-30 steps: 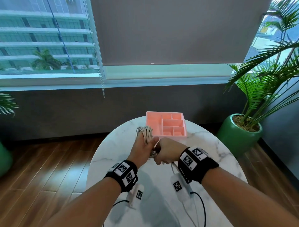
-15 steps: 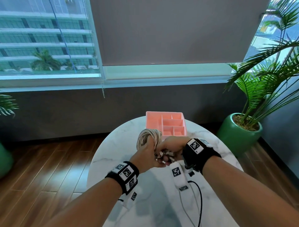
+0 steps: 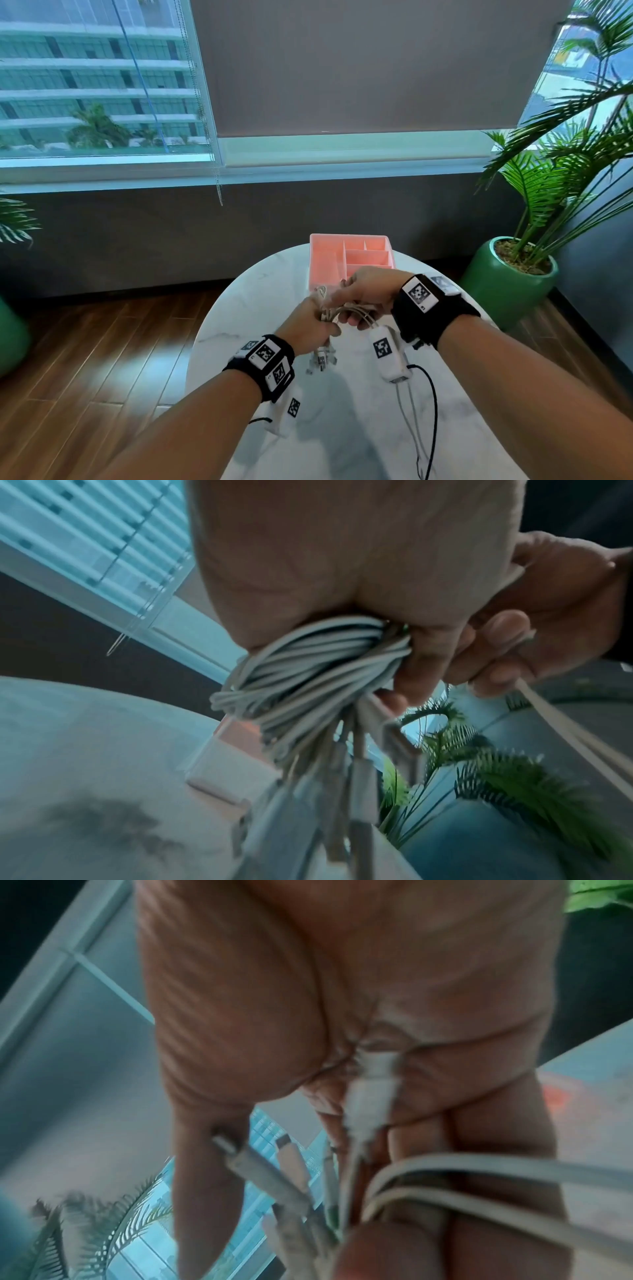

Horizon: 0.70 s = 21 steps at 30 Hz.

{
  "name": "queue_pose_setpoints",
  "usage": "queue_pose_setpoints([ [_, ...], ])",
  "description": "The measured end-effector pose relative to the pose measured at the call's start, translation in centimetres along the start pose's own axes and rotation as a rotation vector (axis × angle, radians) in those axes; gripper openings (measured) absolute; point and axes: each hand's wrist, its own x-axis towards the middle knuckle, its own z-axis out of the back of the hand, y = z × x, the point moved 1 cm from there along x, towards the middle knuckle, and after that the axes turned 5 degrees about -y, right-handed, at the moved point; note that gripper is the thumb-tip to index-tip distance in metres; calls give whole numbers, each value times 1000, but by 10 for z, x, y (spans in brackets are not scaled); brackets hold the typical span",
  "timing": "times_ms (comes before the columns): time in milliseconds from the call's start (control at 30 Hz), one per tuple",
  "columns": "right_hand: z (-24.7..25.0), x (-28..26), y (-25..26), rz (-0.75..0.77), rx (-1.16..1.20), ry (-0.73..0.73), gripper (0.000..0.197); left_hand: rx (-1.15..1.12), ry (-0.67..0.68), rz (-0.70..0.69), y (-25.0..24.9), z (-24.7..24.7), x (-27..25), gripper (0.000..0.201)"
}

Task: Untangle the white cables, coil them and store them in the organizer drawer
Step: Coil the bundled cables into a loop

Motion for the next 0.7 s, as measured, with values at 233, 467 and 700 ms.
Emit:
queue_pose_setpoints([
  [233, 8, 11, 10, 205, 90, -180, 72, -370, 69, 202, -8, 1, -2, 13],
  [467, 44, 19, -12, 305, 225, 30, 25, -700, 209, 305, -9, 13, -8, 5],
  [700, 54, 26, -21, 448, 104, -232, 9, -832, 314, 317, -20, 11, -13, 12],
])
